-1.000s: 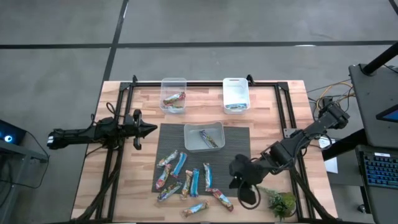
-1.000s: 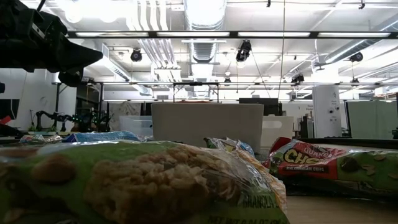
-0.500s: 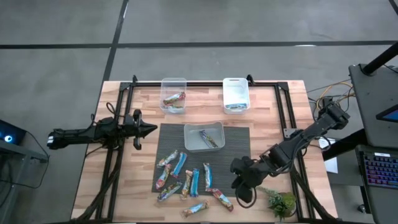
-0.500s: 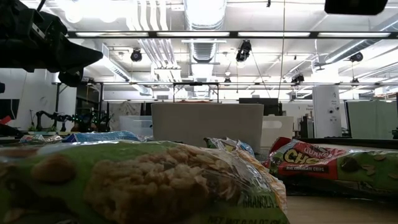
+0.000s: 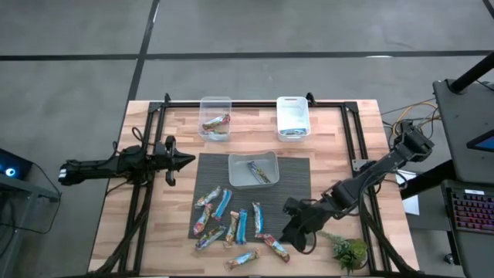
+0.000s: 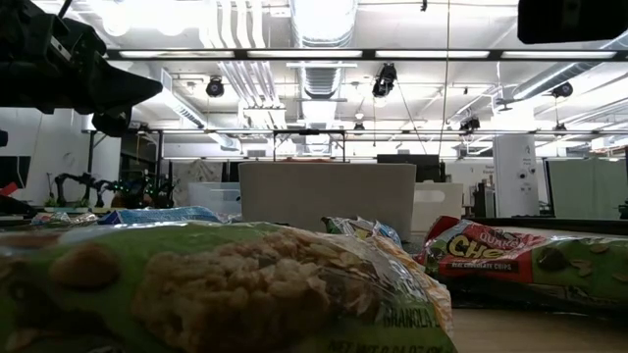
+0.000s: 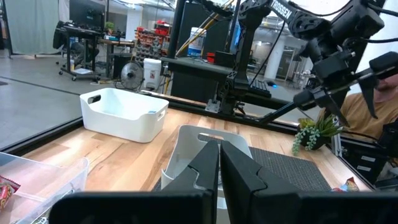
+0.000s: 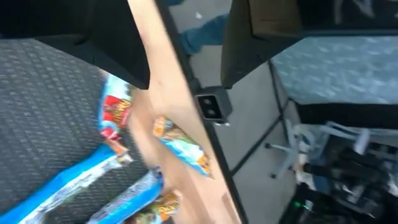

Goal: Pick and place Granola Bars by type
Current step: Put the red granola bar into the transparent bin

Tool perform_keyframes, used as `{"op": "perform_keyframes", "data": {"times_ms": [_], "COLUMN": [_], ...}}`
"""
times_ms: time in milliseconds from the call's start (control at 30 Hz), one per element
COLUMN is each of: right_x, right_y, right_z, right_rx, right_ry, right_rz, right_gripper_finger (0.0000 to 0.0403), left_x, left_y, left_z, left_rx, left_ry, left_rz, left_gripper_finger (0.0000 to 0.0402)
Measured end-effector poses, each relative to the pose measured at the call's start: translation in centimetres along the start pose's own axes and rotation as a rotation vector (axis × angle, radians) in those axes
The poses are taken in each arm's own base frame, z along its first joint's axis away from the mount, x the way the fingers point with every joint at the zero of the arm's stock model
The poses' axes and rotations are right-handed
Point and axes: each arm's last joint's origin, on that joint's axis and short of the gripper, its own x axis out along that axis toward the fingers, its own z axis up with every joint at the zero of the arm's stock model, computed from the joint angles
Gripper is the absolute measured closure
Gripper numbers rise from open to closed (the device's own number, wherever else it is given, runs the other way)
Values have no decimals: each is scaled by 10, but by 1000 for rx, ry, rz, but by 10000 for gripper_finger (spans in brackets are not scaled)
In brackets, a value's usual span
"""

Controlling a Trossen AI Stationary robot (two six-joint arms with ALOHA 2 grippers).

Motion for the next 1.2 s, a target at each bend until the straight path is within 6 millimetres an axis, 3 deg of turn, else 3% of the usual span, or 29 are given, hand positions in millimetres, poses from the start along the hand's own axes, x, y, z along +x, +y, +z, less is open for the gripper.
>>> {"op": "perform_keyframes", "data": {"times_ms": [233, 633, 1033, 1200], "right_x": [18, 66, 88, 98], "right_y": [1, 10, 8, -3], "right_z": [-1, -1, -2, -5], "right_rx": [9, 19, 54, 59], "right_ry": [22, 107, 145, 174], "right_rz": [-30, -91, -210, -313], "right_gripper_finger": [202, 202, 202, 202], "left_x": [0, 0, 1, 1], "left_y": [0, 0, 0, 0], "left_z": [0, 0, -1, -1], "left_rx": [0, 0, 1, 1], "left_ry": [-1, 2, 8, 10], "left_rz": [0, 0, 1, 1], "left_gripper_finger": [401, 401, 401, 401]}}
